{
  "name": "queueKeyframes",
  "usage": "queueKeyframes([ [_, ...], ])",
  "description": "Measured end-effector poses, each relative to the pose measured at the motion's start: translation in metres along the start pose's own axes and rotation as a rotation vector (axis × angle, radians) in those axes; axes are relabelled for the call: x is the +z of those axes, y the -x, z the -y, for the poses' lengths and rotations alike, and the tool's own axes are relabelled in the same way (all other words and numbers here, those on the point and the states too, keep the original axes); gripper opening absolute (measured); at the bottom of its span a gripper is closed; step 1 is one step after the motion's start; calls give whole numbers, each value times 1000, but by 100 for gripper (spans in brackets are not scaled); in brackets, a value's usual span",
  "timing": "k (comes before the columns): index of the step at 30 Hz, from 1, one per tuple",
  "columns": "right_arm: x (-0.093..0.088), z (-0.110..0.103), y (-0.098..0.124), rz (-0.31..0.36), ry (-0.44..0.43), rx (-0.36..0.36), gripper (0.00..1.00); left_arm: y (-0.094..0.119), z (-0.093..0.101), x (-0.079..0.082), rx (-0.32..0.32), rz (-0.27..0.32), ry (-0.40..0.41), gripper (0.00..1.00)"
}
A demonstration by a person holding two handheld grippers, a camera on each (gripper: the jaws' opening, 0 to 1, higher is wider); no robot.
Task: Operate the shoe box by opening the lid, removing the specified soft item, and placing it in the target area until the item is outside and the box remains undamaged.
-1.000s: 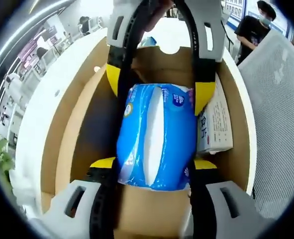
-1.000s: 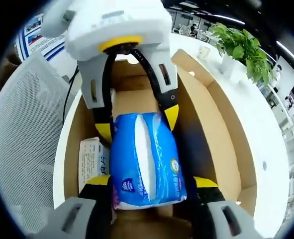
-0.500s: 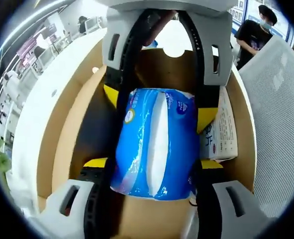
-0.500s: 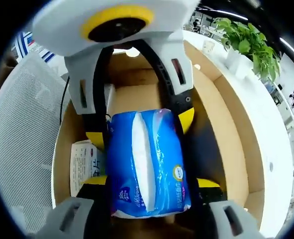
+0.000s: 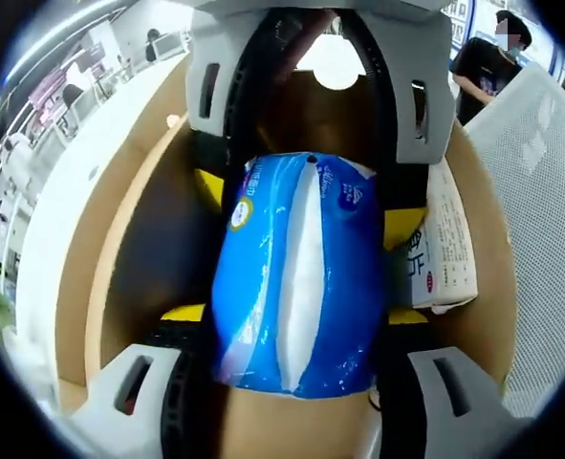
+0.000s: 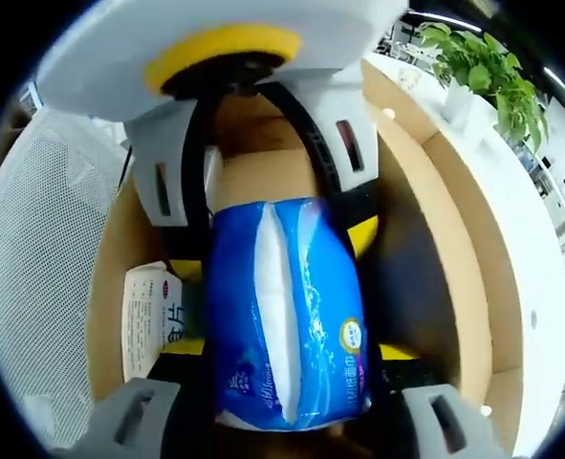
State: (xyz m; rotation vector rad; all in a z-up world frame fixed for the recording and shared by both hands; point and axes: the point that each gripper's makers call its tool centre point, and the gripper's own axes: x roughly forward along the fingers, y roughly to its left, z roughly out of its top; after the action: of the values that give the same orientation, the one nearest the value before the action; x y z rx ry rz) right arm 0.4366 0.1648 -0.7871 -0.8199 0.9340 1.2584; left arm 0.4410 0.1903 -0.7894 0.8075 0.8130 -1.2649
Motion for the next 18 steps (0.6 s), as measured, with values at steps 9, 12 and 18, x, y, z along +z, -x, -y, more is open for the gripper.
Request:
queueKeyframes([
  [9, -1, -1, -8, 6, 13, 9, 65, -5, -1, -2, -32, 34, 39, 70],
  [12, -1, -1, -10, 10, 16, 11, 65, -6, -1, -2, -43, 37, 41, 70],
  [18, 0, -3, -12, 11, 26, 25, 64, -5, -1, -2, -34, 100, 77, 69],
])
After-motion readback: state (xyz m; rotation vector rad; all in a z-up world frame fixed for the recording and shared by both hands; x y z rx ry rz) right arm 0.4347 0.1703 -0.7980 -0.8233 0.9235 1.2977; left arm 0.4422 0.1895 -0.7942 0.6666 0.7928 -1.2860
